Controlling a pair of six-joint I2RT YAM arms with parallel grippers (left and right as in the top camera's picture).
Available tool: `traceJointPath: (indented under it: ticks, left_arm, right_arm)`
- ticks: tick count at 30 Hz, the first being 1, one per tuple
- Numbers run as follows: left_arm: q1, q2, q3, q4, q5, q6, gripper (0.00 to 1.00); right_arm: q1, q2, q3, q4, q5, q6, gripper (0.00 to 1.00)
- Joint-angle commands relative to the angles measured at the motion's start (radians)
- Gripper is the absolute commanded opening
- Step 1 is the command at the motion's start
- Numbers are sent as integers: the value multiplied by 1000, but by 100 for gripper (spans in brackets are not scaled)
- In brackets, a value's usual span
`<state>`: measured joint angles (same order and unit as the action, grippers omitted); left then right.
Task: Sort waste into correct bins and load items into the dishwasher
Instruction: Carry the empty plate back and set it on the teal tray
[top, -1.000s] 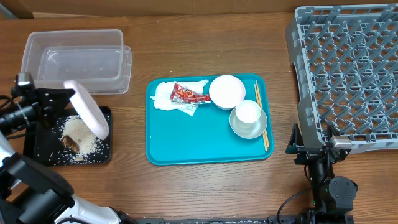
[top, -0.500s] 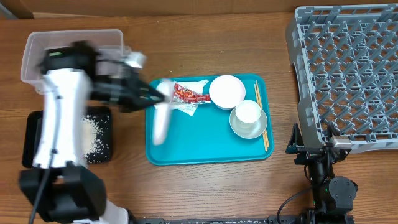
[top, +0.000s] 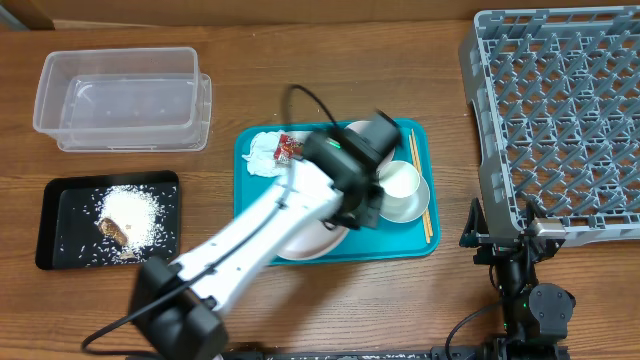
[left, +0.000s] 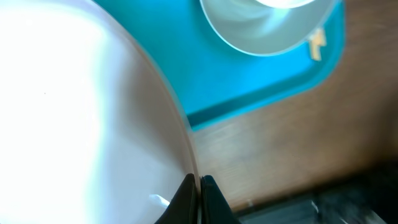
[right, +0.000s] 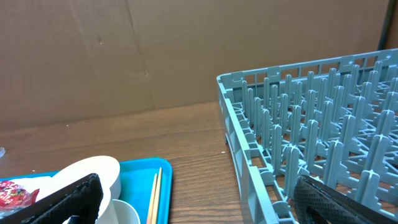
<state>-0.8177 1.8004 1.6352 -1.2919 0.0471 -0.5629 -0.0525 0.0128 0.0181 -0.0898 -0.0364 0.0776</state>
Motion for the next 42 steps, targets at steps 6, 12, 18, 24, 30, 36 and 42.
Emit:
traceJointPath:
  ticks: [6,12,18,24,30,36,42]
  left_arm:
    - [-98,213,3,0,-248,-209,4]
    - [-79,287,3,-8,-266,-232,4]
    - [-35,286,3,-15,-302,-261,4]
    - [-11,286,3,-21,-269,-259,13]
    - [-5,285,6,-57,-261,-224,20]
    - [62,282,121,-131,-298,-192,64]
    - [193,282,274,-88,-305,-150,100]
  right_arm:
    - [-4,-10,-10,6,9,-3,100]
    - [-4,-10,-10,6,9,-3,100]
    - [-4,-10,-10,6,9,-3,100]
    - [-4,-10,-10,6,9,-3,100]
    - [-4,-10,-10,6,9,-3,100]
    - [-4,-10,-10,6,9,-3,100]
    - [-4,-10,-10,6,9,-3,100]
